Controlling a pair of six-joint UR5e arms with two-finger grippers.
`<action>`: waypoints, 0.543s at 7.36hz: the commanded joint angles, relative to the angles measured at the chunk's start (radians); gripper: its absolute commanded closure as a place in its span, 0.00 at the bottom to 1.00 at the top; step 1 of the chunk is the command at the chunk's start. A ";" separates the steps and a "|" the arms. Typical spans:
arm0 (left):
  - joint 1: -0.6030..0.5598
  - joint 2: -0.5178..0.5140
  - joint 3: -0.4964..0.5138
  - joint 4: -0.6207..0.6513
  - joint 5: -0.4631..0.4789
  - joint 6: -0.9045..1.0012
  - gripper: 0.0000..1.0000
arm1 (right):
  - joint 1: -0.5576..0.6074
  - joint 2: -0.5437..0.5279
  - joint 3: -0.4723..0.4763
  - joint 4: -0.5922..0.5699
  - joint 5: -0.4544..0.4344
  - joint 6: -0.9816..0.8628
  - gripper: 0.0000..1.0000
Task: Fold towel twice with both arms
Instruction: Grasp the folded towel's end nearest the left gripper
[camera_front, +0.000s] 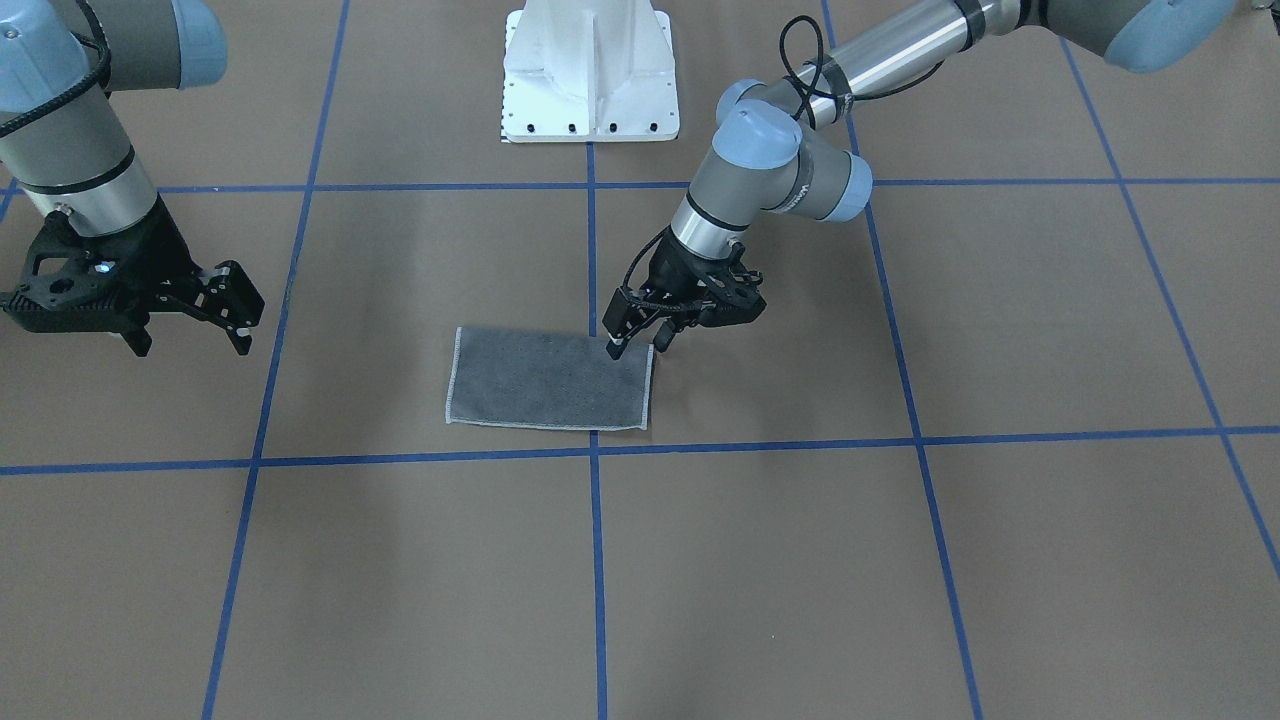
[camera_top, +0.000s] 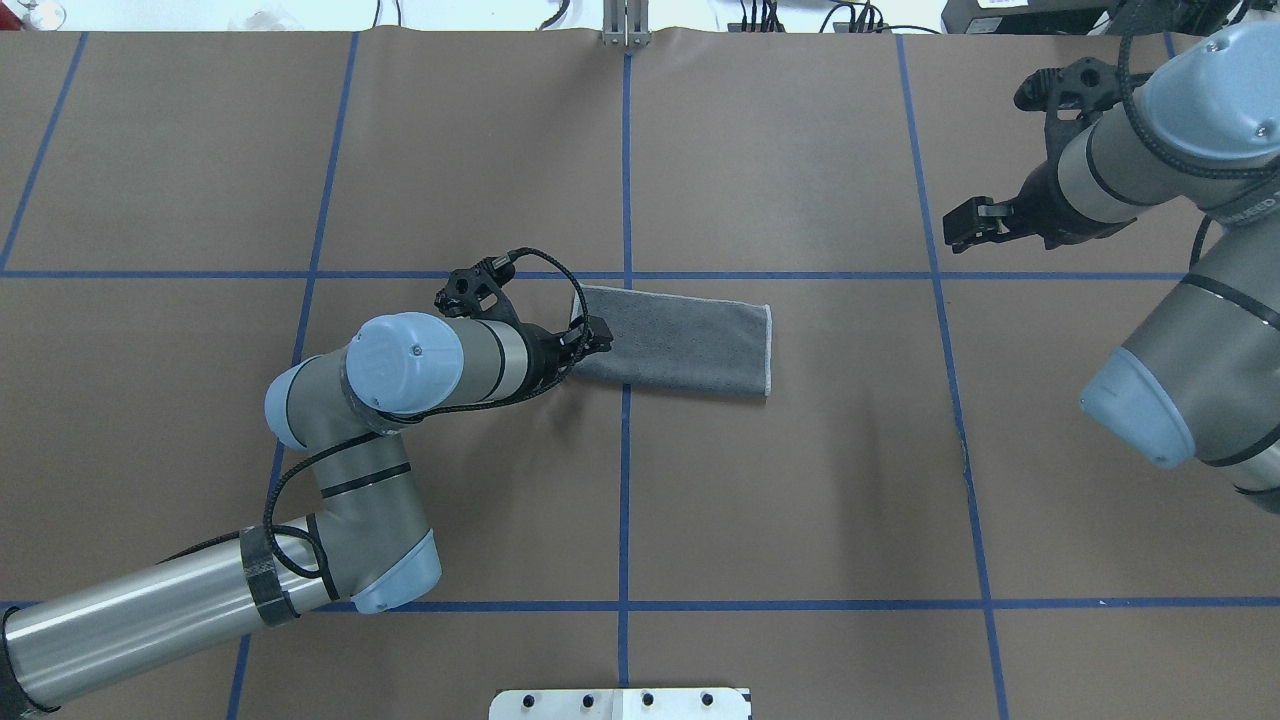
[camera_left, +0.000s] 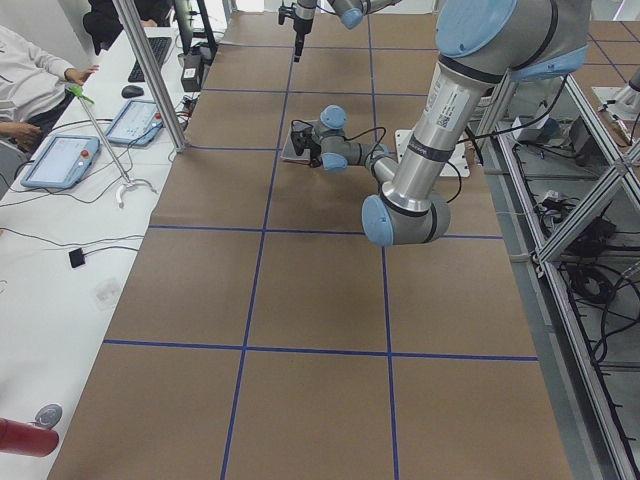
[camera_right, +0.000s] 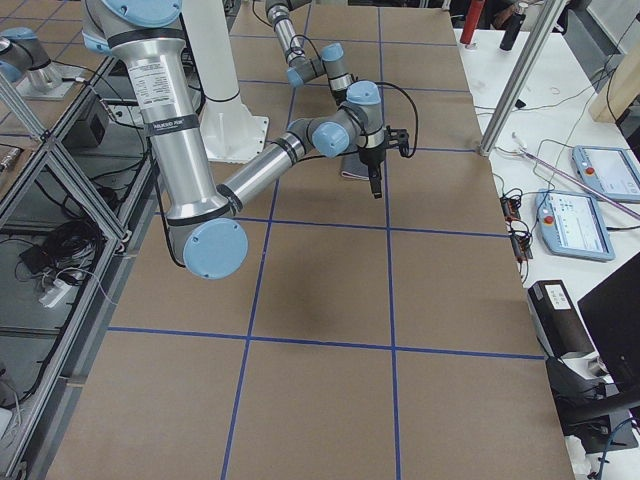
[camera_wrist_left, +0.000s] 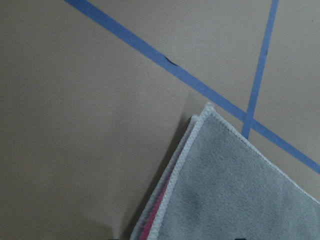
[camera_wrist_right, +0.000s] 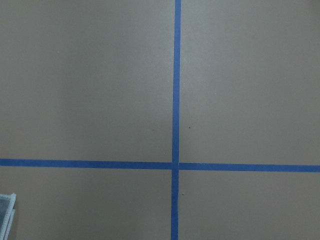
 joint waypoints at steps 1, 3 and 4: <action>0.000 -0.001 0.000 -0.001 0.006 0.001 0.35 | 0.000 0.002 0.000 0.000 0.000 -0.001 0.00; 0.000 0.002 0.000 0.001 0.005 0.006 0.34 | 0.003 0.002 0.000 0.000 0.000 -0.001 0.00; 0.000 0.002 -0.002 0.001 0.005 0.008 0.34 | 0.003 0.002 0.002 0.002 0.000 -0.001 0.00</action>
